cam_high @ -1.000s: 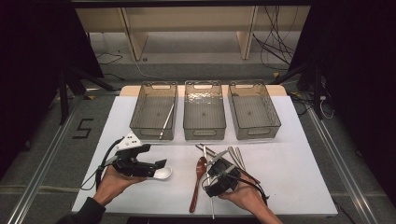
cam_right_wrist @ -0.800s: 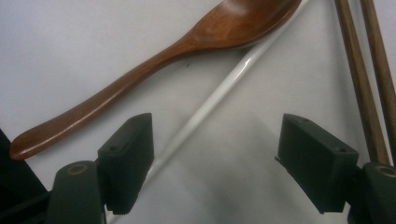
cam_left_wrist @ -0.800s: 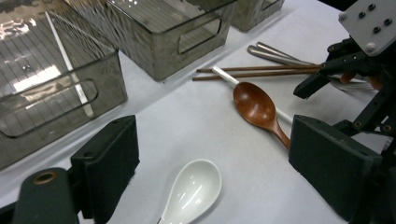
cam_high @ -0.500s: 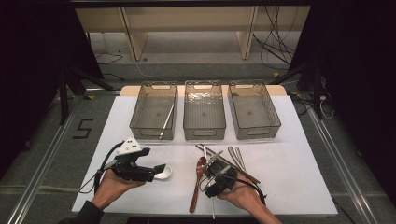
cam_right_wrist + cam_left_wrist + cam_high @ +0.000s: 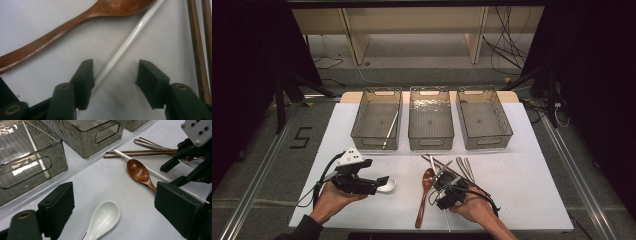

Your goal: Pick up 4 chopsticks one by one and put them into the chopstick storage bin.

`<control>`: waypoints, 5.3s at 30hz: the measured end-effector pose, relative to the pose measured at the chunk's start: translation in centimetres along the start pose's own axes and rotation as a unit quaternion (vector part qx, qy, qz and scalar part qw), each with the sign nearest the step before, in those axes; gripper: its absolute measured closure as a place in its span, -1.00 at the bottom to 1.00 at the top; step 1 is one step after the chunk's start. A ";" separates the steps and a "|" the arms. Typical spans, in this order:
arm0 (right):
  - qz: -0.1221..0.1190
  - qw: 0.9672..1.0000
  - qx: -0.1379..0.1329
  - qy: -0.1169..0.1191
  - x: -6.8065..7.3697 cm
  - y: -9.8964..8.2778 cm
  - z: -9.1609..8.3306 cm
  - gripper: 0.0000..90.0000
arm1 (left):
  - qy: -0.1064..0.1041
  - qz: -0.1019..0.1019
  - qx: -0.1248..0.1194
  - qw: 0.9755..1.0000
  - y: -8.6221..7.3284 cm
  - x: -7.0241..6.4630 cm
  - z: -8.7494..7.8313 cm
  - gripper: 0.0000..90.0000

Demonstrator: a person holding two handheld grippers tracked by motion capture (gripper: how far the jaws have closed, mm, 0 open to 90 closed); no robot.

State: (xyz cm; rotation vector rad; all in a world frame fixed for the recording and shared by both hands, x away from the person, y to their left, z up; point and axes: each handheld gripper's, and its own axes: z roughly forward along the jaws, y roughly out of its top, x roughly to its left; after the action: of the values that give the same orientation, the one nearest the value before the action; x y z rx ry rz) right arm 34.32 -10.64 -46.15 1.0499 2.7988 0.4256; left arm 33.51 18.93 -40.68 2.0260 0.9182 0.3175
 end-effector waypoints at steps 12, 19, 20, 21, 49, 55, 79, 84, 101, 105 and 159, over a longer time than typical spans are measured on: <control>0.009 1.000 0.017 0.002 -1.1 -0.4 -0.4 0.65 | -0.002 0.000 0.002 1.000 0.0 -0.1 0.1 -0.65; 0.022 0.999 0.023 0.000 -1.6 -0.5 -0.5 0.80 | -0.002 0.000 0.002 1.000 0.0 -0.1 0.1 -0.65; 0.027 0.999 0.023 0.000 -1.7 -0.5 -0.5 0.81 | -0.002 0.000 0.001 1.000 0.0 -0.1 0.1 -0.65; 0.029 0.999 0.023 -0.001 -1.8 -0.5 -0.5 0.82 | -0.002 0.000 0.001 1.000 0.0 -0.2 0.1 -0.65; 0.042 0.999 0.006 0.012 -3.6 -1.0 -2.0 0.91 | -0.001 0.000 0.003 1.000 0.0 0.0 0.2 -0.65; 0.047 0.999 -0.008 0.016 -4.0 -1.1 -2.6 0.91 | -0.002 -0.001 0.004 1.000 0.0 0.0 0.2 -0.65; 0.049 0.997 -0.058 0.030 -4.5 -1.7 -5.7 0.91 | -0.003 0.000 0.012 1.000 -0.1 0.1 0.7 -0.65; 0.048 0.997 -0.059 0.030 -4.5 -1.8 -5.8 0.91 | -0.007 0.000 0.014 1.000 0.0 0.0 1.1 -0.65; 0.035 0.997 -0.063 0.027 -4.4 -1.5 -6.5 0.91 | -0.068 0.078 0.065 0.992 3.0 -3.1 9.0 -0.61; 0.030 0.997 -0.066 0.026 -4.4 -1.5 -6.6 0.91 | -0.073 0.102 0.080 0.989 3.3 -4.2 11.0 -0.59; -0.014 0.994 -0.091 0.055 -5.4 -1.7 -7.6 0.85 | -0.122 0.345 0.149 0.919 6.3 -6.8 14.9 0.60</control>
State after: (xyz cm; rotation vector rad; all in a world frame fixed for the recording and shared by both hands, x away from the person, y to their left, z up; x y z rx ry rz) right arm 35.71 -17.14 -39.35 0.9739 2.7982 0.7401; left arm 39.70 2.79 -43.73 2.5610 0.0648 0.3022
